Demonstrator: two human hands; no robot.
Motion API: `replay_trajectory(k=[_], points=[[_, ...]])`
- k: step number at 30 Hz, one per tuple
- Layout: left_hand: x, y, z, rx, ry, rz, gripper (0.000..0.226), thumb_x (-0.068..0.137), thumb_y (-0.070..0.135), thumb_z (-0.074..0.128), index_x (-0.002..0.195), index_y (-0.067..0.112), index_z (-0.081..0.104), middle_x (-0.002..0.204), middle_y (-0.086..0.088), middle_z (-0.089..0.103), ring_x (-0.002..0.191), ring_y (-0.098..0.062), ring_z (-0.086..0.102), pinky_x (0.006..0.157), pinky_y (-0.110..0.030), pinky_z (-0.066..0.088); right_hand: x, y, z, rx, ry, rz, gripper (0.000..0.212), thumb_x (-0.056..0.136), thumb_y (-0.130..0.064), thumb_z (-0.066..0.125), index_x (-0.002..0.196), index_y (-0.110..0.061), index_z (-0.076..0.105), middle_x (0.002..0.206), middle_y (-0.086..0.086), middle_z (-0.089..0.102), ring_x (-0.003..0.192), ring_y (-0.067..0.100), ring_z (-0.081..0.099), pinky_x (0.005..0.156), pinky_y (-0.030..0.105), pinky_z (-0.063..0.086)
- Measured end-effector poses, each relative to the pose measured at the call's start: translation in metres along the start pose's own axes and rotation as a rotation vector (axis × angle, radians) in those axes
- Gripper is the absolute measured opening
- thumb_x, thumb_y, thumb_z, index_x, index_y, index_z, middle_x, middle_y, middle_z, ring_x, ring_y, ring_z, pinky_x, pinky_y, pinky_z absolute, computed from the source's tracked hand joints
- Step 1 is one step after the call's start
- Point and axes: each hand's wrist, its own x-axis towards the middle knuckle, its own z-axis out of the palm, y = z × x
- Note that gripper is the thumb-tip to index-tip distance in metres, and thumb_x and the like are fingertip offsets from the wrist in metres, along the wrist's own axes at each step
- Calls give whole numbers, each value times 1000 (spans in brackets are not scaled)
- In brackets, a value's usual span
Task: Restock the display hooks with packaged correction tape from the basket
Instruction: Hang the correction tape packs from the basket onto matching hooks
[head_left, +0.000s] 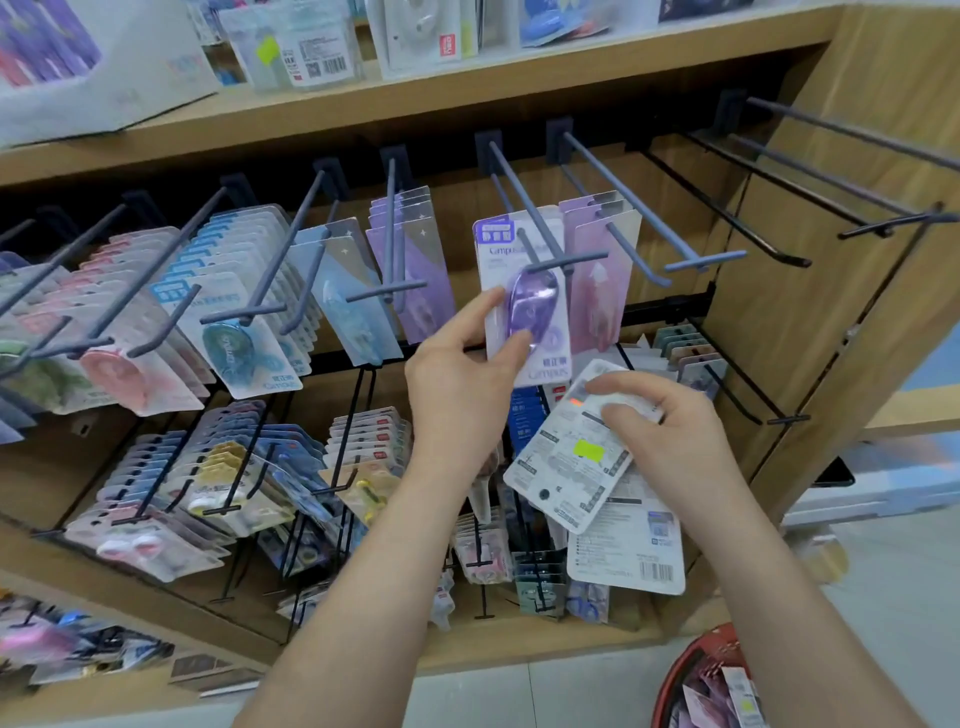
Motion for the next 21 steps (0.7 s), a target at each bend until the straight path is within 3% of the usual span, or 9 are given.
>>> replay_trajectory(k=[3,7,10,13,15,16,19,21], points=[[30,-8,13,202,28,6,41,89,27,72,128,34,65,101,3,73,64,6,54,67,-12,46,-6,3,-5,55,7,-4,25,95,-6,61,106,-28,65,95,-3,67,66,-1,64,51,14,46],[48,-9,14,358,-3,0,47,93,26,66,138,33,55,122,0,67,105,-18,62,91,-30,50,-7,2,-6,108,20,-72,45,93,-14,67,122,-43,48,121,-6,60,92,0,66,64,15,52],[22,-7,0,424,-64,99,48,94,30,63,141,33,50,130,1,55,122,-16,50,103,-32,41,-5,5,-4,80,31,-90,52,91,-19,70,129,-45,44,126,-7,59,100,3,66,71,17,55],[-22,3,-16,289,-359,194,52,90,46,65,139,34,53,140,14,47,131,0,41,110,-28,39,-7,2,0,45,-14,-155,44,92,-16,69,126,-37,50,106,-20,63,91,-8,62,69,12,50],[-46,7,-20,379,-614,126,82,77,65,66,149,37,38,152,23,28,136,10,25,109,-15,27,-6,1,2,-19,-69,-226,33,95,-17,65,122,-33,56,107,-28,60,101,-8,58,81,14,49],[-53,6,-20,422,-662,108,92,73,66,68,152,38,29,153,26,22,136,13,21,107,-12,22,-7,1,4,-48,-106,-246,28,97,-20,61,122,-34,57,110,-30,60,106,-5,57,88,18,47],[-58,4,-25,359,-625,63,87,81,41,76,152,39,25,149,26,32,130,15,31,104,-9,28,-9,-2,8,-98,-196,-248,25,101,-38,50,125,-36,58,114,-22,63,105,11,59,91,30,47],[-55,3,-30,216,-598,-40,77,83,28,74,149,35,35,135,28,48,115,18,47,97,-7,38,-9,-4,8,-42,-226,-209,30,95,-49,54,122,-38,60,112,-21,64,105,3,60,88,24,49]])
